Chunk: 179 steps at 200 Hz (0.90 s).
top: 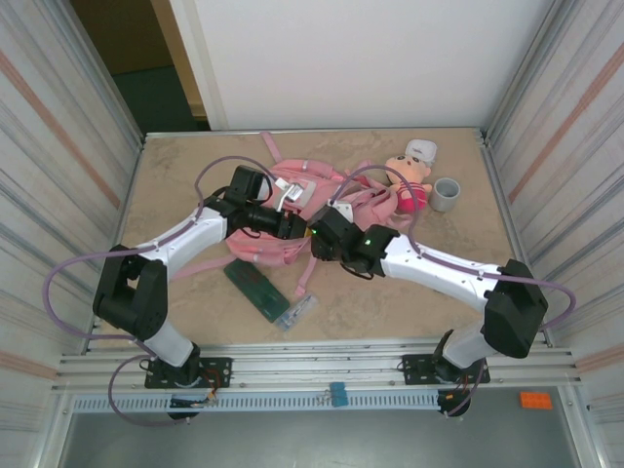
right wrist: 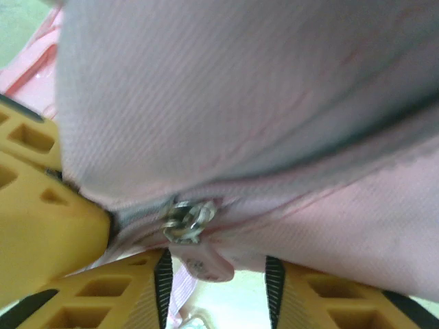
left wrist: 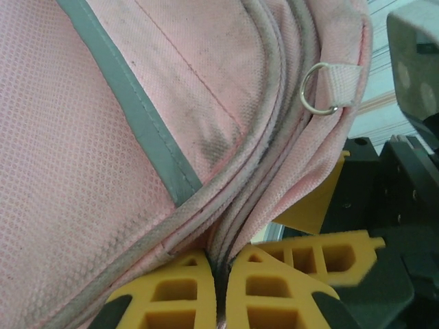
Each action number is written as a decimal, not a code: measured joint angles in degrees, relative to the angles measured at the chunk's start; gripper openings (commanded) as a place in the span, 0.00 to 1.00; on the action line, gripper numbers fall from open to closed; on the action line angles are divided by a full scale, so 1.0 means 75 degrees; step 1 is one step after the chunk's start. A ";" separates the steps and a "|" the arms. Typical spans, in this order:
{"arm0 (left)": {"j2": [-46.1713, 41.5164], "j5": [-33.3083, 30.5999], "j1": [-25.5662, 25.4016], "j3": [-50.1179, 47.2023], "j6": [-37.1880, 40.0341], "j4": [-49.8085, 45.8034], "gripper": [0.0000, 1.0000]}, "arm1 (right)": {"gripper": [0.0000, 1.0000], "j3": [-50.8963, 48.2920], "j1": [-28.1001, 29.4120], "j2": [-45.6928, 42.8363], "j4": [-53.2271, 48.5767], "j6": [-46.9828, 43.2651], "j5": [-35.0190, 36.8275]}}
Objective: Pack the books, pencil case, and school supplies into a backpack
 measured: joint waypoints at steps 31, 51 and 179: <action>0.0009 -0.0032 -0.0006 0.0041 0.0090 -0.0029 0.00 | 0.07 0.0003 -0.0149 -0.0017 -0.0085 -0.0251 0.0050; 0.0023 -0.0067 -0.0006 0.0079 0.0207 -0.0108 0.00 | 0.00 0.0000 -0.0172 -0.0108 -0.0154 -0.0367 0.0006; 0.0026 -0.0577 0.0032 0.0306 0.1606 -0.1314 0.00 | 0.00 -0.0388 -0.1693 -0.1294 -0.0778 -0.1702 -0.2754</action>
